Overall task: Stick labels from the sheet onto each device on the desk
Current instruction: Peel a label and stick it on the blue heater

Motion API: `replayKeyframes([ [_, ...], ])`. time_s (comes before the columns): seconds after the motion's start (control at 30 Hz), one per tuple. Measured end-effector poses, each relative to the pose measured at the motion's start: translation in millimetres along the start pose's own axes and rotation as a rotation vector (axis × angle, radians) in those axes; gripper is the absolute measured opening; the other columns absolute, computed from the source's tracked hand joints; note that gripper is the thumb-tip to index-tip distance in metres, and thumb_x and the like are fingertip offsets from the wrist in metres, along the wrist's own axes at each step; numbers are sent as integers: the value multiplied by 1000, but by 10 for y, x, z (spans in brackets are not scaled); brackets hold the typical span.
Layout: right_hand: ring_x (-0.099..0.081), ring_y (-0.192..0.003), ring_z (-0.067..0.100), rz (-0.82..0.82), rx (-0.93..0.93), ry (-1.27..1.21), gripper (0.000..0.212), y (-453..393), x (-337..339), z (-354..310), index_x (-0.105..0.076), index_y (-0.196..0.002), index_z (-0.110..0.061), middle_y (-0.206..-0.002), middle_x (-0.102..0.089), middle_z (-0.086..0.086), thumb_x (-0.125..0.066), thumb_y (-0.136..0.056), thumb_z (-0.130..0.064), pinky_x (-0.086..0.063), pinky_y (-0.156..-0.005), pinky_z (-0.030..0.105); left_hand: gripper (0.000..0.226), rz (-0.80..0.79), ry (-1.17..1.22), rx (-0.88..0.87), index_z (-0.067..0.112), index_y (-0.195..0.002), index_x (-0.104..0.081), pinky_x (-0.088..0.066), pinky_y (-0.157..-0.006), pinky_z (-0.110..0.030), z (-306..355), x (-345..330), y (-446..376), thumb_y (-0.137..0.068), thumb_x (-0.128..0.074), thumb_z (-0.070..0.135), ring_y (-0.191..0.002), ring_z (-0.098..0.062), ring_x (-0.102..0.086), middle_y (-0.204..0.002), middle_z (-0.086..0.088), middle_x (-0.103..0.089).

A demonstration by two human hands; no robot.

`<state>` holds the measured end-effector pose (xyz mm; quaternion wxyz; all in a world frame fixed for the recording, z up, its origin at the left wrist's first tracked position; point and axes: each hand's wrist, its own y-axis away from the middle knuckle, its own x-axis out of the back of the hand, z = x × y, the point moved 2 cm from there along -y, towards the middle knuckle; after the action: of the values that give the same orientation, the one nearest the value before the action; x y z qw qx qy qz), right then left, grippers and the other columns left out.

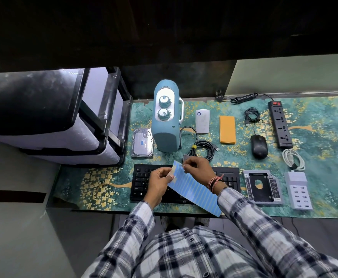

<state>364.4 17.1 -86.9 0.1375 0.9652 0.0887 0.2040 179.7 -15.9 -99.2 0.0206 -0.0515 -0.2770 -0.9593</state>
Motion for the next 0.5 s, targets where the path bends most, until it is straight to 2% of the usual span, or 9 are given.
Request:
replayKeyframes([
  [0.13,-72,-71,25,102,-97,-160,12,23,90,91,-73,-78,-8,-74,-73,13,-65,-85,-11,-62,-73,44,17,128,-87,78,6,-107,-69,-58,-77,-37,-145,75,-74,-91,-70,0,-91,-25,-71,-100,-11,-73],
  [0.23,-72,-69,29,167,-186,-293,14,47,170,163,-70,-80,1,-81,-71,24,-65,-89,-8,-62,-71,49,28,199,-213,101,3,-118,-65,-57,-80,-37,-201,113,-86,-90,-71,4,-97,-26,-68,-107,-10,-69],
  [0.37,-70,-66,25,227,-263,-399,18,73,295,283,-69,-78,3,-75,-69,16,-65,-92,-8,-61,-72,53,30,271,-330,102,3,-119,-64,-51,-77,-32,-207,62,-96,-90,-71,3,-97,-25,-65,-110,-10,-67],
  [0.5,-70,-69,26,274,-316,-429,15,147,445,405,-72,-79,-1,-74,-70,14,-66,-91,-9,-62,-73,48,23,344,-341,138,2,-113,-66,-52,-75,-32,-190,20,-137,-91,-66,-3,-95,-28,-66,-106,-12,-68],
])
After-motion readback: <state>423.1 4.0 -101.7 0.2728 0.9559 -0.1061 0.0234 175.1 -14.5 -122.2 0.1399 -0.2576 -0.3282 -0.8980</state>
